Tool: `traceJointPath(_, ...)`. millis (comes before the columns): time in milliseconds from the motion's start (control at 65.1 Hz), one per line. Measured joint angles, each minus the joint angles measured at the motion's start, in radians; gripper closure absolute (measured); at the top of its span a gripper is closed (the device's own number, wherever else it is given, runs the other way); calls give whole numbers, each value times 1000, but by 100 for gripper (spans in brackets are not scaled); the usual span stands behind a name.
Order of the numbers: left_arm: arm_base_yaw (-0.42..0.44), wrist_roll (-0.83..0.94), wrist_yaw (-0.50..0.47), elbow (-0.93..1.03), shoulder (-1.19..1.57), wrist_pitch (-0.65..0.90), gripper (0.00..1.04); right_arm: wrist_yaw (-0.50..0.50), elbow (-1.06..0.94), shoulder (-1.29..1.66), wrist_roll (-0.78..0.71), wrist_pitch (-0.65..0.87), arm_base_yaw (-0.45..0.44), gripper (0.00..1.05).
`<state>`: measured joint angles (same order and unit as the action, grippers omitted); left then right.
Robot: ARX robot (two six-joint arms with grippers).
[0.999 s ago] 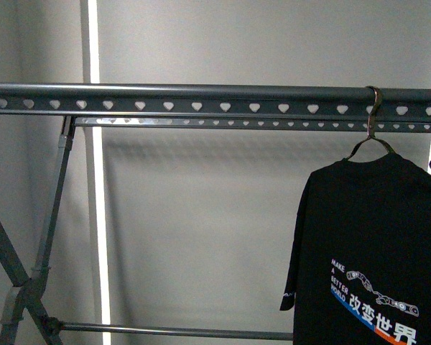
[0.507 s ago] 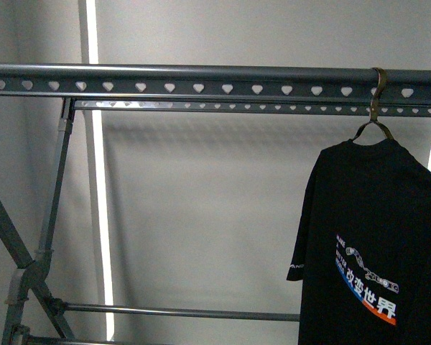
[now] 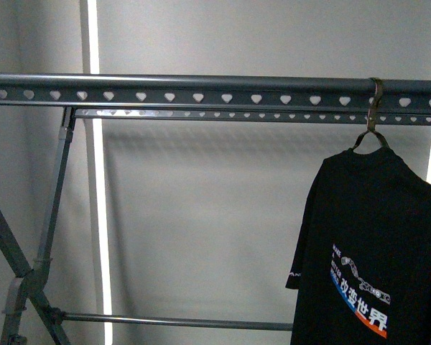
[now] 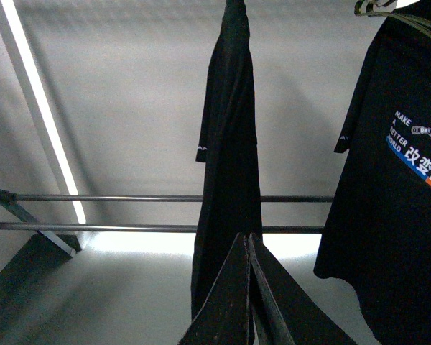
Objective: Hang clothes on hanger
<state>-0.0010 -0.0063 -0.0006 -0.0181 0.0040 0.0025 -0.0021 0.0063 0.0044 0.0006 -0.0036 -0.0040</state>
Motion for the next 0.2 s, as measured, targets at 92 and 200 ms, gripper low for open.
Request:
traceJointPath(92, 0, 0, 0, 0, 0, 0, 87, 0, 0, 0, -1, 0, 0, 94)
traceJointPath(200, 0, 0, 0, 0, 0, 0, 66, 0, 0, 0, -1, 0, 0, 73)
